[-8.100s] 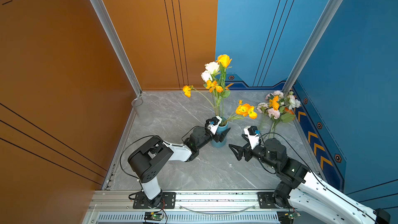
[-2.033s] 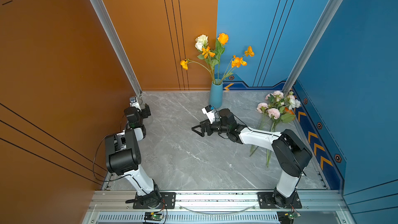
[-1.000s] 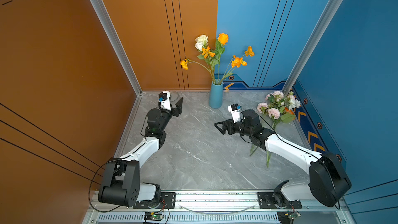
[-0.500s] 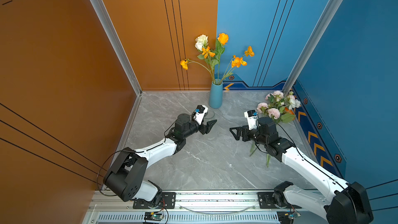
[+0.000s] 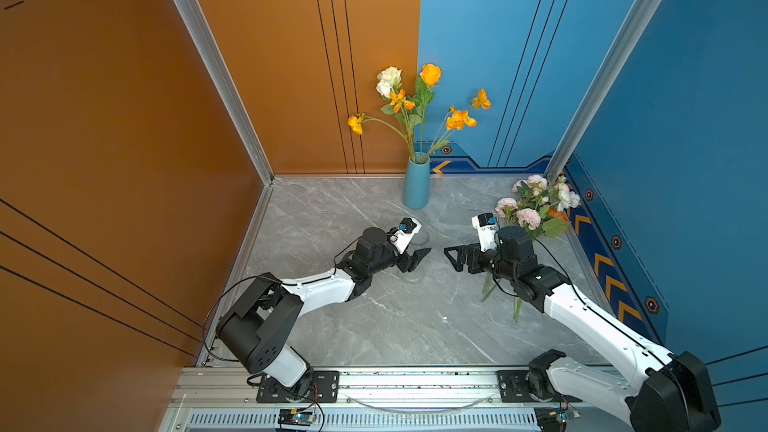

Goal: Arrange the flowers into the vase
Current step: 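Carry the glass vase beside the teal vase while right gripper moves to pink roses, then lower the right gripper onto the pink rose stems in the pile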

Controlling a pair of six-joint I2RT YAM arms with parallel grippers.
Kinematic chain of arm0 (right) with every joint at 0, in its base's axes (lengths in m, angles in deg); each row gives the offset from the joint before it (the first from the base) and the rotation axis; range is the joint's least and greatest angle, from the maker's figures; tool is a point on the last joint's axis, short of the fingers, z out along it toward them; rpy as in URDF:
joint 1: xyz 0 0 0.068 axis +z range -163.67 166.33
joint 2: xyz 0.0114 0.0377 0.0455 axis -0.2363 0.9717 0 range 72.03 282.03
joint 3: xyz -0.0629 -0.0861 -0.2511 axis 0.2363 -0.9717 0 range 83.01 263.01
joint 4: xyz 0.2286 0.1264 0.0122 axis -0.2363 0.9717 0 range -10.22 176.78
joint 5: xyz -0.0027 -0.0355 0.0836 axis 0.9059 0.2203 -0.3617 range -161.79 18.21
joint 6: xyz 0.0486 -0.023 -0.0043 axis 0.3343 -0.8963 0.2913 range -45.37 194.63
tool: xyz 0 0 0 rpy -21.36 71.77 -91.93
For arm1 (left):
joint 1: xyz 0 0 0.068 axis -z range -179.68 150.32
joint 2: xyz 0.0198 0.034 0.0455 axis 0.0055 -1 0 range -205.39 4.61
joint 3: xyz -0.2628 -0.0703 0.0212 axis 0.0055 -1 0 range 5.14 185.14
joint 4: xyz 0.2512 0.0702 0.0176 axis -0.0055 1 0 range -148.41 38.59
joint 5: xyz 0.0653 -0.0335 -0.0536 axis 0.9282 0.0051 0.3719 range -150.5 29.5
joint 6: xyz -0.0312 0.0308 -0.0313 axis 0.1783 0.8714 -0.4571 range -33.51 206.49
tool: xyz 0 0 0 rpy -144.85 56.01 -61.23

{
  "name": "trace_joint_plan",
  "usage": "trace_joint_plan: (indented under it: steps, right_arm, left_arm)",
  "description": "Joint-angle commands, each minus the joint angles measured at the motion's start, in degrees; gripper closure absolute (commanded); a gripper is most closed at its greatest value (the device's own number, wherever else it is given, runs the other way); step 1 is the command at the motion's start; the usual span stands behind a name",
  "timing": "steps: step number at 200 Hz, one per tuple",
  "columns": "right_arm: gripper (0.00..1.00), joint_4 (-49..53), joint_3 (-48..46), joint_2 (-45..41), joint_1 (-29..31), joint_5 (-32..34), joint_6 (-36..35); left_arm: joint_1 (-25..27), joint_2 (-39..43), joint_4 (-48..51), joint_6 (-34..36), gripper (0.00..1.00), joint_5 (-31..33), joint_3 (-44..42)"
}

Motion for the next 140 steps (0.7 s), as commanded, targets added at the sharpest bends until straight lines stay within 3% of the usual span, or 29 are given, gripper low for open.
trace_joint_plan:
  steps: [1,78,93,97,99,101,140]
  right_arm:
    - [0.0,1.3,-0.08,-0.15,-0.56,0.97,-0.21]
    - [0.0,1.33,1.3,0.96,-0.84,0.34,-0.64]
    - [0.0,1.29,1.41,0.96,-0.85,0.54,-0.73]
    - [0.0,1.44,1.5,0.98,-0.92,0.64,-0.69]
    - [0.0,1.44,1.5,1.03,-0.91,0.67,-0.79]
    - [0.0,1.51,1.5,1.08,-0.93,0.79,-0.81]
    - [0.0,2.01,1.94,2.27,-4.16,0.64,1.34]
  left_arm:
    - [0.49,-0.18,-5.4,1.24,0.56,1.2,2.43]
    - [0.93,-2.51,-8.18,0.71,0.45,1.17,1.47]
    - [1.27,-2.53,-8.32,0.77,0.34,1.79,1.2]
    - [1.34,-2.46,-8.38,0.78,0.25,2.17,1.1]
    - [1.48,-2.49,-8.5,0.82,0.08,2.5,0.98]
    - [1.51,-2.52,-8.53,0.8,0.0,2.63,0.95]
    - [1.43,-2.22,-8.62,0.8,0.02,3.31,0.39]
